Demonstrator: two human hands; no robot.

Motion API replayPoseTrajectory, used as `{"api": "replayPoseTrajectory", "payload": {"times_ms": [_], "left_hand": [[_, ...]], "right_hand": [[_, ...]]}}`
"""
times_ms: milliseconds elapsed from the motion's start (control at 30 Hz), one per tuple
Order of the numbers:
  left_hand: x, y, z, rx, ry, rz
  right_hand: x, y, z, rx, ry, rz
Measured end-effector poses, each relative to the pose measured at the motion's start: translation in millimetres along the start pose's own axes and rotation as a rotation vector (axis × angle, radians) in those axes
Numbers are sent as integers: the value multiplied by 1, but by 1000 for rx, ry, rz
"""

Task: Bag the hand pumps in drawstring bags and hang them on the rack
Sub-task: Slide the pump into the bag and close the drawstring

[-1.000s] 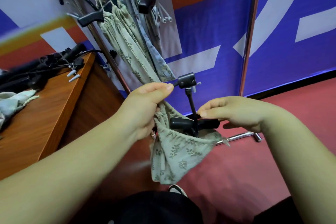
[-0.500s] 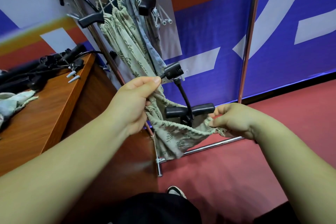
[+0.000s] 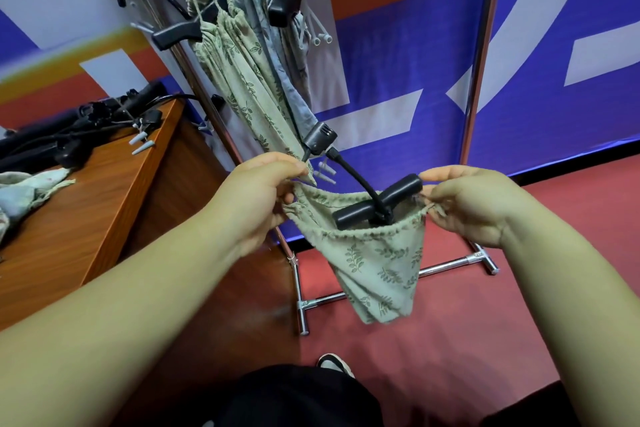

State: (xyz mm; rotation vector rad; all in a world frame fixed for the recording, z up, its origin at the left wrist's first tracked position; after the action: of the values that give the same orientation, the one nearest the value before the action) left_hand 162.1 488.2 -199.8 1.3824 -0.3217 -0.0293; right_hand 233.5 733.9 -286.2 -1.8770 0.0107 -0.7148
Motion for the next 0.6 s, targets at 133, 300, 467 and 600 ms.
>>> {"api": "replayPoseTrajectory", "payload": {"times_ms": [133, 300, 467, 600], "left_hand": [[-3, -1, 1, 7, 29, -10], [-5, -2, 2, -76, 57, -66], [-6, -7, 3, -143, 82, -72], [-7, -9, 2, -159, 93, -103]], "right_hand": [[4, -7, 4, -133, 33, 22], [14, -13, -6, -81, -81, 58], [28, -19, -18, 82, -172, 192], [35, -16, -29, 265, -138, 285]]}}
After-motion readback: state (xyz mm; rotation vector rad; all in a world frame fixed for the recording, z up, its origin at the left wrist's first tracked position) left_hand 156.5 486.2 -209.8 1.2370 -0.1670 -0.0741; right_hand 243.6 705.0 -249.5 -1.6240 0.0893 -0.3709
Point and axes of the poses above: each hand's wrist, its own x-axis away from the middle knuckle, its own z-axis out of the back of the hand, y = z × x, the point moved 2 cm from there along -x, towards the middle knuckle, and after that the axes turned 3 degrees about y, right-handed, at the moved point
